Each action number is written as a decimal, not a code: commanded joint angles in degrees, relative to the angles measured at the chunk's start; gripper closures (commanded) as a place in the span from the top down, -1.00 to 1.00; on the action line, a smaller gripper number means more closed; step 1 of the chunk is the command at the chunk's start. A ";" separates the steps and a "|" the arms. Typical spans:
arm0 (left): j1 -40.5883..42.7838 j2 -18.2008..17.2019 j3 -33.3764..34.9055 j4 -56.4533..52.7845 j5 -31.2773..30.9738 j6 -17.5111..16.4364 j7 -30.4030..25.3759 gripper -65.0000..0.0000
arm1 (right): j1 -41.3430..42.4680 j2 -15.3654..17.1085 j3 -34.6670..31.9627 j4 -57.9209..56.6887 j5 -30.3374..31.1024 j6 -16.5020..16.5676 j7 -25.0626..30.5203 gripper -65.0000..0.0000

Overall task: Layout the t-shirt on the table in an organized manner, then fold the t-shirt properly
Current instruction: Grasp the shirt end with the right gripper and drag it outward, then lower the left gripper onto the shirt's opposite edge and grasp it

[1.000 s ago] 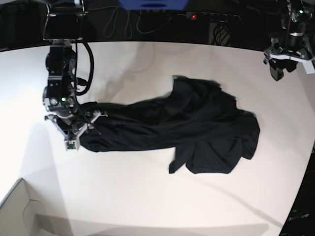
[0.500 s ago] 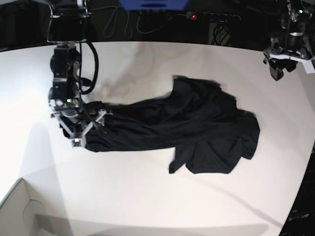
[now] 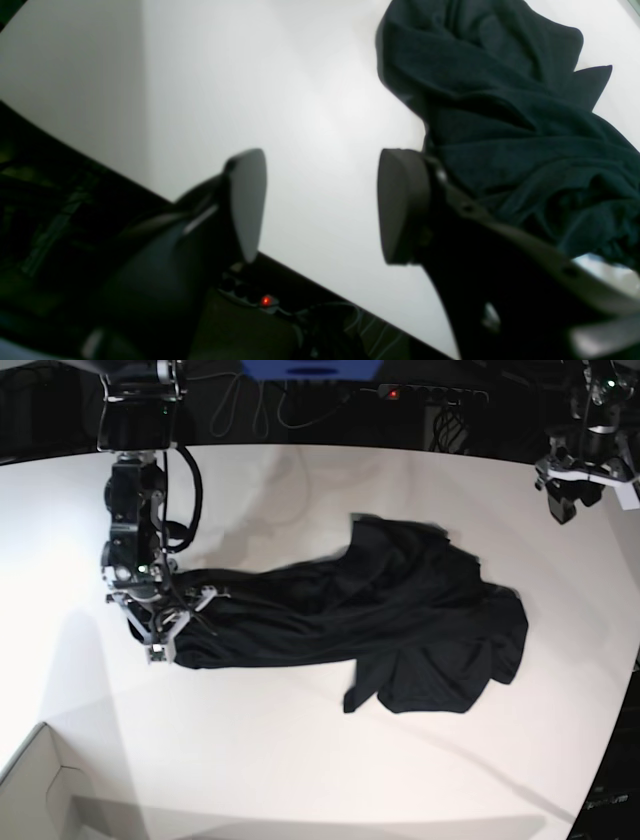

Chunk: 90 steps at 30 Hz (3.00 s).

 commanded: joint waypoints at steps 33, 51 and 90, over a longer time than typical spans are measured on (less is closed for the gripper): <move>-4.83 -0.28 0.58 0.36 -0.23 0.10 -1.05 0.06 | -14.89 -2.74 10.89 34.62 0.12 0.08 1.34 -1.00; -12.57 -0.63 18.69 -5.36 0.48 0.10 -1.13 0.19 | -10.41 -3.09 16.08 34.97 0.12 8.17 1.25 -1.00; -25.32 1.13 28.98 -21.80 0.39 0.10 -1.57 -1.00 | -10.85 -2.21 16.26 34.53 -0.05 8.17 1.25 -1.00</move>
